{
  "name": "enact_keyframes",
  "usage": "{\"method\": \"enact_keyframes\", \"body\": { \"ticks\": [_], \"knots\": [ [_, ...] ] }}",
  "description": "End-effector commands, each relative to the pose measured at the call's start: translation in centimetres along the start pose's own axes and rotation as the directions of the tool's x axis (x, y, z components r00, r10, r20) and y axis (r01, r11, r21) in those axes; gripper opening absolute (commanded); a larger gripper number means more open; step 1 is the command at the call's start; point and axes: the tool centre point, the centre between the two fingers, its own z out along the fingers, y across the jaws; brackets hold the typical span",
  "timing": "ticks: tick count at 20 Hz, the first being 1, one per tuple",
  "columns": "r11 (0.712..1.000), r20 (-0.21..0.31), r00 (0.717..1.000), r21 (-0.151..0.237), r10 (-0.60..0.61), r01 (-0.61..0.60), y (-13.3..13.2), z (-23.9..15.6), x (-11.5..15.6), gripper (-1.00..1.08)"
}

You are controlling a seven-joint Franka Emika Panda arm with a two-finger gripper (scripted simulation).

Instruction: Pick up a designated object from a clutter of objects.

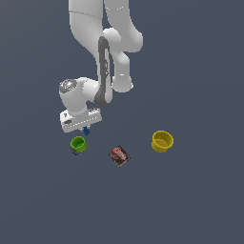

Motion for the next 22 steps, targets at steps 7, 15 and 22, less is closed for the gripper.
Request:
{"method": "enact_keyframes", "body": {
  "ticks": [7,15,22],
  "knots": [
    [1.000,0.000,1.000,0.000,0.000,0.000,-0.6,-1.0,0.4,-1.00],
    [1.000,0.001,1.000,-0.001,-0.001,0.001,-2.8,-4.7,1.9,-1.00],
    [1.000,0.002,1.000,-0.001,-0.001,0.001,-6.0,-10.1,4.1,-1.00]
  ]
}}
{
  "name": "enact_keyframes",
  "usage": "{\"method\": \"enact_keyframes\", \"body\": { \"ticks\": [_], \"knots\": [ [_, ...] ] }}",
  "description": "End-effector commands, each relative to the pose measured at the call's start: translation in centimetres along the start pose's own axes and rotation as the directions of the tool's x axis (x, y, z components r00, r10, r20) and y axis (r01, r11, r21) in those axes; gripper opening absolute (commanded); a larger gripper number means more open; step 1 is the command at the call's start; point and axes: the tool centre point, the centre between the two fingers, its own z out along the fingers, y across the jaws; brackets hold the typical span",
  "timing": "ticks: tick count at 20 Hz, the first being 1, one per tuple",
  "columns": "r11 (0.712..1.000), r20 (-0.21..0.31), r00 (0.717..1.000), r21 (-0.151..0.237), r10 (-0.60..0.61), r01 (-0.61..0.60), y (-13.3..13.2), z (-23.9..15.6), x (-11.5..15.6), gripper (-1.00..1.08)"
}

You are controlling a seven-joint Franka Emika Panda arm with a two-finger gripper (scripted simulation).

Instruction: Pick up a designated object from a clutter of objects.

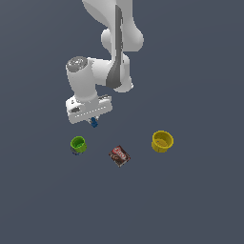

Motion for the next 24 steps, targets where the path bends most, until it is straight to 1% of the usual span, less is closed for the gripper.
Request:
{"method": "enact_keyframes", "body": {
  "ticks": [1,24],
  "knots": [
    [1.000,0.000,1.000,-0.001,0.000,0.000,-1.3,-2.2,0.9,-1.00],
    [1.000,0.000,1.000,0.000,-0.002,0.002,-13.4,-23.5,9.8,-1.00]
  ]
}}
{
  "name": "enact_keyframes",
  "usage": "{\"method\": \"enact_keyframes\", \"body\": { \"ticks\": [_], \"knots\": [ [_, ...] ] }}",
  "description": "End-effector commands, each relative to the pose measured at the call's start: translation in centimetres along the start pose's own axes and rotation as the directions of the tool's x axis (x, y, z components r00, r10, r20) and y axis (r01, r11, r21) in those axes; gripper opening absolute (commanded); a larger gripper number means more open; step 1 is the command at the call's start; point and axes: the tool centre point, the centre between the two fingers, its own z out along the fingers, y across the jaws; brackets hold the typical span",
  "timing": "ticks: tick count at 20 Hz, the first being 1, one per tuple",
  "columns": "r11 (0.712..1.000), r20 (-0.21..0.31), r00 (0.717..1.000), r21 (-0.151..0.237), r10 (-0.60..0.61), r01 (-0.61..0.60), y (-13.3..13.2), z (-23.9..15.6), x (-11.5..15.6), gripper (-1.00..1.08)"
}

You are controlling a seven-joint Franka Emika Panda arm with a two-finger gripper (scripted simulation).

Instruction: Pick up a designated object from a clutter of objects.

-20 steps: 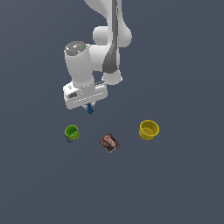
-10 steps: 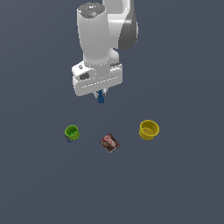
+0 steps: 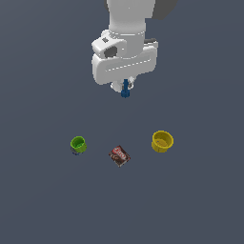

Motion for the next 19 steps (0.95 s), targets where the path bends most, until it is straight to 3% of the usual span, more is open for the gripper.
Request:
{"method": "enact_keyframes", "body": {
  "ticks": [1,10,19],
  "knots": [
    [1.000,0.001,1.000,0.001,0.001,-0.001,-1.1,-2.1,0.9,-1.00],
    [1.000,0.000,1.000,0.001,0.002,-0.002,-3.5,-6.8,3.2,-1.00],
    [1.000,0.000,1.000,0.001,0.003,-0.003,-4.1,-8.0,3.9,-1.00]
  ]
}}
